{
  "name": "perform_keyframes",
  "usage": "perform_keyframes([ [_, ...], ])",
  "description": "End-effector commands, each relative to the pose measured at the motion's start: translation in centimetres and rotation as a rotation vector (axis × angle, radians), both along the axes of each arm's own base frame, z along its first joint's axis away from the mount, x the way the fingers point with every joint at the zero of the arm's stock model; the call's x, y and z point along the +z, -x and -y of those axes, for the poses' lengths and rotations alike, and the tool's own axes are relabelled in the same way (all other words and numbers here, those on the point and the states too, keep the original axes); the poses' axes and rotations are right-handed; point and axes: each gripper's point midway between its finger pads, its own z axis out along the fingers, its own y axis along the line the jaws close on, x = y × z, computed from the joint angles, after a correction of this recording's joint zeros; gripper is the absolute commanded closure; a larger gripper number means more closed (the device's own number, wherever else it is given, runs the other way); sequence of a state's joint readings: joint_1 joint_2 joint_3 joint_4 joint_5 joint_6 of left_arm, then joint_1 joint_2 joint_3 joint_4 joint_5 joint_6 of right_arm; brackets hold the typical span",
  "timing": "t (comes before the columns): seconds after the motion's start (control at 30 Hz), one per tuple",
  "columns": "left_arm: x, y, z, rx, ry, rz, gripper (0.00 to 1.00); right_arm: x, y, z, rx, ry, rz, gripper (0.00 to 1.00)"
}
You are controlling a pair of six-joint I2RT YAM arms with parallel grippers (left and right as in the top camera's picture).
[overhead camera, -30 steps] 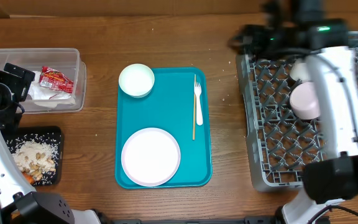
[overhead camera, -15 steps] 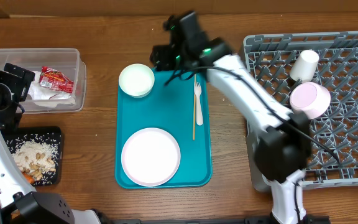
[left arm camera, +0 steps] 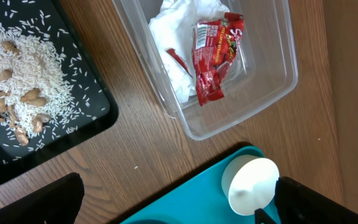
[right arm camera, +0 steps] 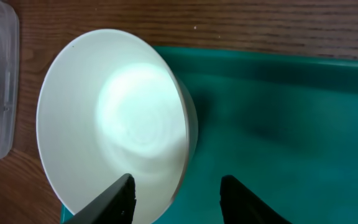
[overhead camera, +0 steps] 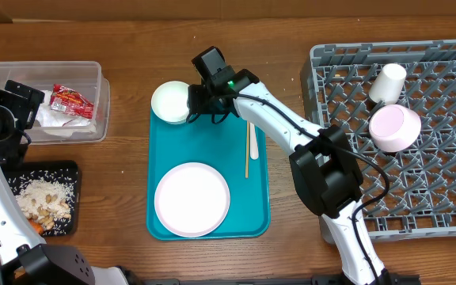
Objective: Sort waste into correct bins and load items into the dishwasher
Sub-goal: 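Reach the right gripper to the white bowl on the tray and grip its rim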
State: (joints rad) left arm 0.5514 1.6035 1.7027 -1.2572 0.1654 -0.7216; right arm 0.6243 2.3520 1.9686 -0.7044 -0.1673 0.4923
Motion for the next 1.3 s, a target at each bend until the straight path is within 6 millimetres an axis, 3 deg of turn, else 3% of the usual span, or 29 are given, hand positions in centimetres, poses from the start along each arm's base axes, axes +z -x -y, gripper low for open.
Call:
perform_keyframes([
  [0.0, 0.5, -0.1, 0.1, -0.024, -0.015, 0.013, 0.0, -1.1, 0.2, 0.1, -0.007, 0.023, -0.009, 0.55],
  [0.2, 0.5, -0.1, 0.1, -0.024, -0.015, 0.014, 0.0, -2.0, 0.6, 0.4, -0.012, 0.034, -0.03, 0.56],
  [0.4, 0.5, -0.1, 0.1, -0.024, -0.015, 0.014, 0.0, -2.2, 0.7, 0.5, -0.012, 0.039, -0.036, 0.71],
  [0.47, 0.5, -0.1, 0.1, -0.024, -0.015, 0.013, 0.0, -2.2, 0.8, 0.6, -0.013, 0.043, -0.041, 0.8],
  [0.73, 0.5, -0.1, 0.1, -0.024, -0.015, 0.014, 0.0, -2.5, 0.9, 2.3, -0.038, 0.081, -0.081, 0.92],
  [0.83, 0.5, -0.1, 0.1, -0.024, -0.015, 0.013, 0.0, -1.6, 0.2, 4.7, -0.084, 0.13, -0.102, 0.95],
  [1.03, 0.5, -0.1, 0.1, -0.024, -0.015, 0.013, 0.0, 3.0, -1.5, 9.5, -0.177, 0.208, -0.116, 0.96],
  [1.1, 0.5, -0.1, 0.1, -0.024, -0.015, 0.013, 0.0, 4.5, -1.8, 10.3, -0.187, 0.222, -0.107, 0.94],
  [1.17, 0.5, -0.1, 0.1, -0.025, -0.015, 0.013, 0.0, 5.4, -1.8, 10.4, -0.167, 0.222, -0.101, 0.82],
  [1.27, 0.5, -0.1, 0.1, -0.024, -0.015, 0.013, 0.0, 5.9, -1.5, 10.3, -0.118, 0.231, -0.092, 0.87],
])
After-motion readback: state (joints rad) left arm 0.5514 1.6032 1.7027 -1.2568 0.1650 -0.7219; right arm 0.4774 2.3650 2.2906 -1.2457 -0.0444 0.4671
